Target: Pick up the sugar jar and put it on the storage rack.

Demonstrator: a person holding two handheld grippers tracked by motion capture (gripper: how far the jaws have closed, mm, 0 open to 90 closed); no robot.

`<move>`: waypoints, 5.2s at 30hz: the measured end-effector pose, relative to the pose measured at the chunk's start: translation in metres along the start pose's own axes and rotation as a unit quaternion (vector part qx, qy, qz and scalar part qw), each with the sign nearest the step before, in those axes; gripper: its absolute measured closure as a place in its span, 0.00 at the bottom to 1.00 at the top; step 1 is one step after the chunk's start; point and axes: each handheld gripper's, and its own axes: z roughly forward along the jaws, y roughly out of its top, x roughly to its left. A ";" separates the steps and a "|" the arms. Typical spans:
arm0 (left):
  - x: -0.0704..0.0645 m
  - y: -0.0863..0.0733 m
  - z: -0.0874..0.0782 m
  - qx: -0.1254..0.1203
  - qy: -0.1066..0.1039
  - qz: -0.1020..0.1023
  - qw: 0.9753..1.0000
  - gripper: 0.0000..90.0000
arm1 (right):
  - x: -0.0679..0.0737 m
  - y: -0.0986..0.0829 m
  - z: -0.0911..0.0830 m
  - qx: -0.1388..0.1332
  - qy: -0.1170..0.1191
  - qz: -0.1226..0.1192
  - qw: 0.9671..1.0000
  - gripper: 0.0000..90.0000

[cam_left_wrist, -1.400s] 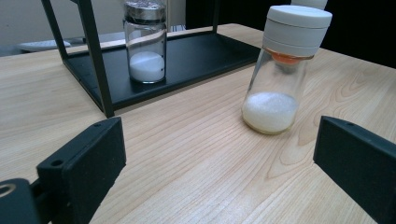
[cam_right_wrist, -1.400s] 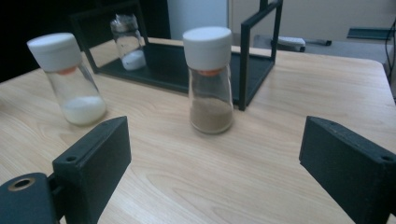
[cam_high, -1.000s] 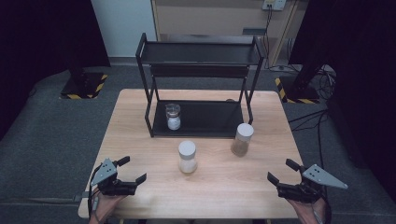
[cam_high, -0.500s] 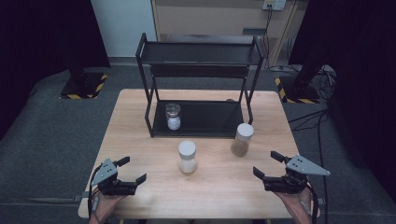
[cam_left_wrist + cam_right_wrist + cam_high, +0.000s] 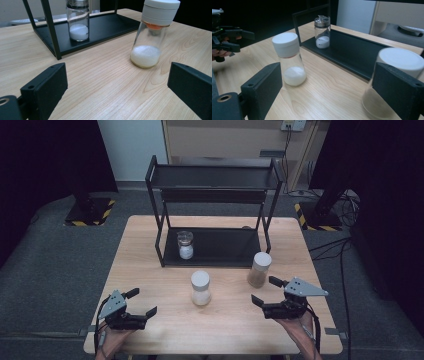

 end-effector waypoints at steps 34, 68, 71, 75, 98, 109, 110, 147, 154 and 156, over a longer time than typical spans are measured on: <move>0.000 0.000 0.000 0.002 -0.001 0.002 1.000 0.02 | 0.010 0.029 0.086 0.027 0.072 -0.018 0.997 0.11; 0.000 0.001 0.001 0.005 -0.002 0.005 1.000 0.02 | 0.022 0.035 0.148 0.051 0.108 -0.029 0.992 0.13; 0.000 0.001 0.001 0.005 -0.003 0.006 1.000 0.02 | 0.023 0.034 0.154 0.053 0.109 -0.027 0.992 0.14; 0.000 0.000 0.000 0.004 -0.002 0.004 1.000 0.02 | 0.024 0.032 0.163 0.059 0.109 -0.027 0.992 0.15; 0.001 0.000 0.000 0.004 -0.004 0.003 1.000 0.03 | 0.035 0.027 0.177 0.063 0.095 -0.058 0.992 0.37; 0.001 0.000 0.001 0.006 -0.006 0.003 1.000 0.03 | 0.031 0.042 0.174 0.063 0.082 -0.054 0.993 0.37; 0.001 0.000 0.001 0.006 -0.006 0.003 1.000 0.03 | 0.030 0.044 0.173 0.062 0.081 -0.054 0.993 0.37; 0.003 -0.001 0.001 0.004 -0.008 -0.002 1.000 0.03 | 0.000 0.100 0.188 0.046 0.006 -0.054 0.997 0.37; 0.003 -0.001 0.000 0.004 -0.008 -0.002 1.000 0.03 | -0.006 0.106 0.196 0.046 -0.013 -0.052 0.998 0.37; 0.003 -0.001 0.000 0.004 -0.008 -0.003 1.000 0.03 | -0.008 0.107 0.198 0.047 -0.016 -0.052 0.997 0.37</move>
